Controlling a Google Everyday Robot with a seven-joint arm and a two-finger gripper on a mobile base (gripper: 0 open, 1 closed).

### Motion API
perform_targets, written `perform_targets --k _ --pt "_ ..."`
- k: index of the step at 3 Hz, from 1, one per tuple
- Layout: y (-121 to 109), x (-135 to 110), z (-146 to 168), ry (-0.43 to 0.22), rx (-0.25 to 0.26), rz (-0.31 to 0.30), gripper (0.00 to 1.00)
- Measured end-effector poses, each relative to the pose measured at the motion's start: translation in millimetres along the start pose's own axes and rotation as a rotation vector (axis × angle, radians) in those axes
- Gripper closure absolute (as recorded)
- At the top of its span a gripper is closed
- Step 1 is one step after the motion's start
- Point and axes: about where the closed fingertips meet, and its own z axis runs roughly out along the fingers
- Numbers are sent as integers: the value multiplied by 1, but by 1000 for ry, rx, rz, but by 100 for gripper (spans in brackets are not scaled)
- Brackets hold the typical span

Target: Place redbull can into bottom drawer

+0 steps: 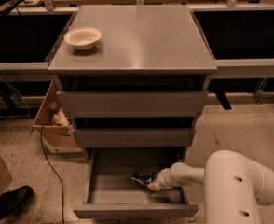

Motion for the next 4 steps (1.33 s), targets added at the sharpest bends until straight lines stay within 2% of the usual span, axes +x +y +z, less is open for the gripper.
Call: perform_targets --k 1,2,3,4 --pt "0 9 13 13 -11 22 100" --pt "0 19 20 27 -16 47 82" --pt "-2 28 27 40 -25 72 51" --pt "-6 31 31 44 -29 81 26"
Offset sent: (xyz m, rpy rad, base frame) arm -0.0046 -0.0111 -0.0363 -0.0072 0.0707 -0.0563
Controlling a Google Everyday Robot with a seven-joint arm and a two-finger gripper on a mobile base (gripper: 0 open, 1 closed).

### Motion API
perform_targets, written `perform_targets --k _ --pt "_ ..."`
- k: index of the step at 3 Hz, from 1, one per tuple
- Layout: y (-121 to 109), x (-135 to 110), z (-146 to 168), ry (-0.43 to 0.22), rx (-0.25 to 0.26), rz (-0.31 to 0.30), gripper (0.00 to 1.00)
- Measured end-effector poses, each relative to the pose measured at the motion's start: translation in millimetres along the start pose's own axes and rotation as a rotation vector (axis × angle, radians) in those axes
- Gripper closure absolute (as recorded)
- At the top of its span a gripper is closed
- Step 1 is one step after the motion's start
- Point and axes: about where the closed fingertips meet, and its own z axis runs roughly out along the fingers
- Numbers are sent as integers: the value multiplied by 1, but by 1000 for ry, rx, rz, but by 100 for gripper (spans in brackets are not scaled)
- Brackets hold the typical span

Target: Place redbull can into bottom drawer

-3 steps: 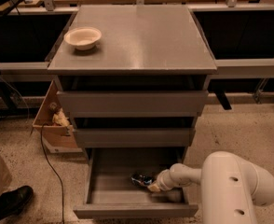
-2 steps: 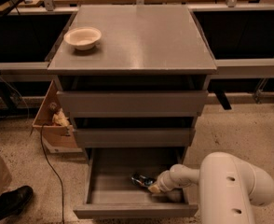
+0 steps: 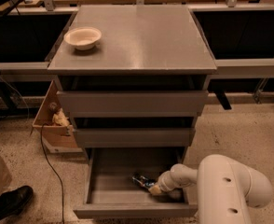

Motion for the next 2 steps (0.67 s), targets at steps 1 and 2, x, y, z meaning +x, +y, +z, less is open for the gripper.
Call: perform_targets --k 1,2 --pt "-2 0 -1 -10 -11 8 4" --pt "-1 -5 -14 -43 -26 7 0"
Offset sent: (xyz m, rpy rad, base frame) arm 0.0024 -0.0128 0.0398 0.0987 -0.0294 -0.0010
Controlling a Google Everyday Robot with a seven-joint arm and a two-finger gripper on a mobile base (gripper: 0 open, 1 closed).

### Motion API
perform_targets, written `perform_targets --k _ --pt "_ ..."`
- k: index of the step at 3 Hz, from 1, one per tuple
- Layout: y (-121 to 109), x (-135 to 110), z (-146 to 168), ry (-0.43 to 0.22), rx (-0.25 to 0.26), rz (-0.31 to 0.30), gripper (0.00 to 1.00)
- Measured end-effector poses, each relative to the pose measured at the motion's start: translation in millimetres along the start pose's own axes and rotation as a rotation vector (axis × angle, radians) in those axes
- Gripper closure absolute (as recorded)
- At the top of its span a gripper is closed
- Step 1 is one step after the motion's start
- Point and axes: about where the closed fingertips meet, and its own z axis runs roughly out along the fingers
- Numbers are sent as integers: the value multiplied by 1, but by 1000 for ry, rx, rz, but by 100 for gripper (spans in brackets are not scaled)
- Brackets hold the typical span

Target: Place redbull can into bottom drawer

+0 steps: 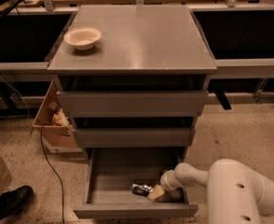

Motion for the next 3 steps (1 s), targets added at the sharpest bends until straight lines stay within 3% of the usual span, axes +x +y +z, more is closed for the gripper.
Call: perform_targets --k 2,3 --pt "1 -4 -58 -105 -30 20 0" --pt "-4 5 -121 -128 -10 8 0"
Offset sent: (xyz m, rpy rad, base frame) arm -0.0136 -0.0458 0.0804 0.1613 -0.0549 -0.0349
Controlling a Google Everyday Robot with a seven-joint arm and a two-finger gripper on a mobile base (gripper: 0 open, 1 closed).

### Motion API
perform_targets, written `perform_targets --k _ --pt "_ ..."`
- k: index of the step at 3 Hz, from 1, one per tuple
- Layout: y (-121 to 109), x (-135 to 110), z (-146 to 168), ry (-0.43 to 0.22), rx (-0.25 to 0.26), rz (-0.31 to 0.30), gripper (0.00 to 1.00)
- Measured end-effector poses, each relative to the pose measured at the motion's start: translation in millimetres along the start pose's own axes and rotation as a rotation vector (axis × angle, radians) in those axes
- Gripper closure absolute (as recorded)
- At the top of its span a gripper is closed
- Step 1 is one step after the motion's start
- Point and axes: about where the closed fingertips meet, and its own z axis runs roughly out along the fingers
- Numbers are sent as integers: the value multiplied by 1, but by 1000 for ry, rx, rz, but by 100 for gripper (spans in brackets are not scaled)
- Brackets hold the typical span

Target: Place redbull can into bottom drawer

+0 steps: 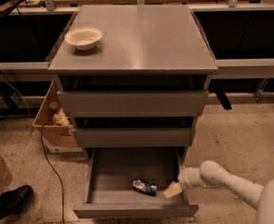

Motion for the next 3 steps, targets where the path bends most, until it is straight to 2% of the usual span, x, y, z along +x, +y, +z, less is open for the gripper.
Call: perform_targets --k 1,2,3 --pt "3 -8 -61 4 36 -39 0" --pt "9 -33 -102 -7 73 -103 0" --pt "9 -41 -112 -8 83 -119 0"
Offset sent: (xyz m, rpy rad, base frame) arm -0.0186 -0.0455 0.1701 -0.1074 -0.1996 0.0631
